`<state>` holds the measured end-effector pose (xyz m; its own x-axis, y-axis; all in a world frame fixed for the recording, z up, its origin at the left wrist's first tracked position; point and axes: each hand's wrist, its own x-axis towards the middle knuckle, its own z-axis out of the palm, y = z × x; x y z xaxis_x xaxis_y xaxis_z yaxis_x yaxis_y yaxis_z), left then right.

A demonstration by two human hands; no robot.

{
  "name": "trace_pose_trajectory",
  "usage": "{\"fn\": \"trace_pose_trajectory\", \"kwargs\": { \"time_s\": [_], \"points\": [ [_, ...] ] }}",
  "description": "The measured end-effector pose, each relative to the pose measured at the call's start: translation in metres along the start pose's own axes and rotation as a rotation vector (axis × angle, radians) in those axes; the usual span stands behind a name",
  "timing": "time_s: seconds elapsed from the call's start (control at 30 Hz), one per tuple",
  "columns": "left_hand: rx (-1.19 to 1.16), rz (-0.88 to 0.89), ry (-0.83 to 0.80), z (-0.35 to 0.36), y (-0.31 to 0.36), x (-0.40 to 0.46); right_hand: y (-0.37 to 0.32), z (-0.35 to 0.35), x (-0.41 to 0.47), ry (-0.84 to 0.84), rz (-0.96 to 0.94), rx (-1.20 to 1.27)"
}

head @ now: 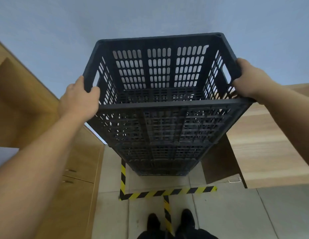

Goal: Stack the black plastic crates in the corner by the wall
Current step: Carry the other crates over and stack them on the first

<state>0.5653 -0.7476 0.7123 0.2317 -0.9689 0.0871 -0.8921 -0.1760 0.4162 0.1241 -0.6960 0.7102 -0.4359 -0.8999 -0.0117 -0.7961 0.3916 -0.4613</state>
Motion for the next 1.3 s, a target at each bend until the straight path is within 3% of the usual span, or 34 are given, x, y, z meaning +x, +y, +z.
{"fn": "trace_pose_trajectory", "kwargs": {
  "time_s": [0.17,0.43,1.0,1.2,1.3],
  "points": [
    [-0.041,-0.036,0.007,0.001,0.005,-0.018,-0.001,-0.009,-0.009,0.053,0.001,-0.045],
    [-0.044,0.020,0.016,0.001,0.006,-0.014,0.013,0.002,-0.044,0.049,0.261,0.269],
    [-0.005,0.050,0.005,0.003,-0.004,-0.004,0.000,0.003,-0.048,0.091,0.273,0.266],
    [-0.151,0.013,0.029,0.001,-0.005,0.000,-0.001,0.009,-0.061,0.156,0.251,0.315],
    [-0.406,-0.100,0.145,0.005,-0.008,-0.007,-0.002,0.009,-0.063,0.183,0.275,0.456]
  ]
}}
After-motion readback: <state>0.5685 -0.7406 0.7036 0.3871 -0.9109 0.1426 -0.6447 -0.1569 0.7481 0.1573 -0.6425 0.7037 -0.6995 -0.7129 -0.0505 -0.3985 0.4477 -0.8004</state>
